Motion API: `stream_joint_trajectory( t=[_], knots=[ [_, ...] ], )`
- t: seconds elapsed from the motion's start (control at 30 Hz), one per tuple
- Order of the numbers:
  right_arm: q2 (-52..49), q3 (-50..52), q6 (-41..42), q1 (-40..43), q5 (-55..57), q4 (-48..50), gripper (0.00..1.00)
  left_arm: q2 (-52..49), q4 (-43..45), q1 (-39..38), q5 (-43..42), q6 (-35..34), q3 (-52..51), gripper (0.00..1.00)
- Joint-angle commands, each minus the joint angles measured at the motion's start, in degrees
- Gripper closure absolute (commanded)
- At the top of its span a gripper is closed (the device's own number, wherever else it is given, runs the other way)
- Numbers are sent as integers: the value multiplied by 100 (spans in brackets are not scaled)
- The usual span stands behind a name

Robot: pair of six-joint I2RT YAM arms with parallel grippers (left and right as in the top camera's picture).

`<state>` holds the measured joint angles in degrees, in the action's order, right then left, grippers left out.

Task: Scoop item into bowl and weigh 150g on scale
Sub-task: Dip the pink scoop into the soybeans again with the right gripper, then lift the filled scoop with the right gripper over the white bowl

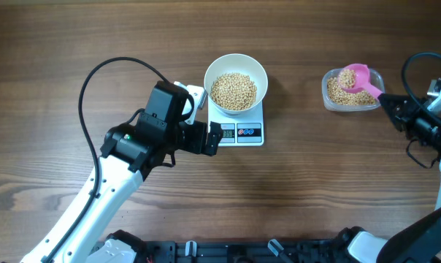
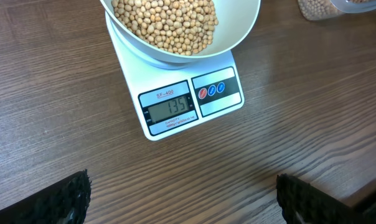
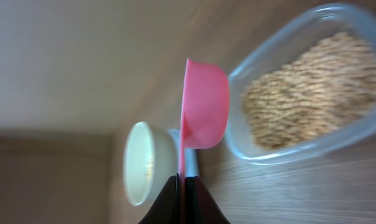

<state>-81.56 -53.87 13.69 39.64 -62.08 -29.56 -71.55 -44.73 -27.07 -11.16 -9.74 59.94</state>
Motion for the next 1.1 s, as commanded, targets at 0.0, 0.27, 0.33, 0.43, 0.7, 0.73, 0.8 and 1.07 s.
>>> stream_joint_trajectory(
  t=[0.0, 0.27, 0.33, 0.43, 0.7, 0.73, 0.8, 1.07],
  knots=[
    [-63, -2, 44, -26, -1123, 35, 96, 52, 13, -15, -31, 90, 7, 0],
    [-61, -2, 46, -732, -1167, 48, 96, 52, 13, -15, -31, 90, 7, 0],
    [-61, -2, 50, -1128, -1165, 149, 96, 52, 13, -15, -31, 90, 7, 0],
    [-61, -2, 378, -1644, -1038, 540, 96, 52, 13, -15, -31, 90, 7, 0],
    [-61, -2, 1193, -2868, -278, 2109, 96, 52, 13, -15, -31, 90, 7, 0],
    [-61, -2, 1196, -2997, -68, 2166, 96, 52, 13, -15, -31, 90, 7, 0],
    [-61, -2, 1172, -3239, 378, 2186, 96, 52, 13, -15, -31, 90, 7, 0],
    [-61, -2, 81, -4107, 1613, 2310, 96, 52, 13, -15, -31, 90, 7, 0]
  ],
)
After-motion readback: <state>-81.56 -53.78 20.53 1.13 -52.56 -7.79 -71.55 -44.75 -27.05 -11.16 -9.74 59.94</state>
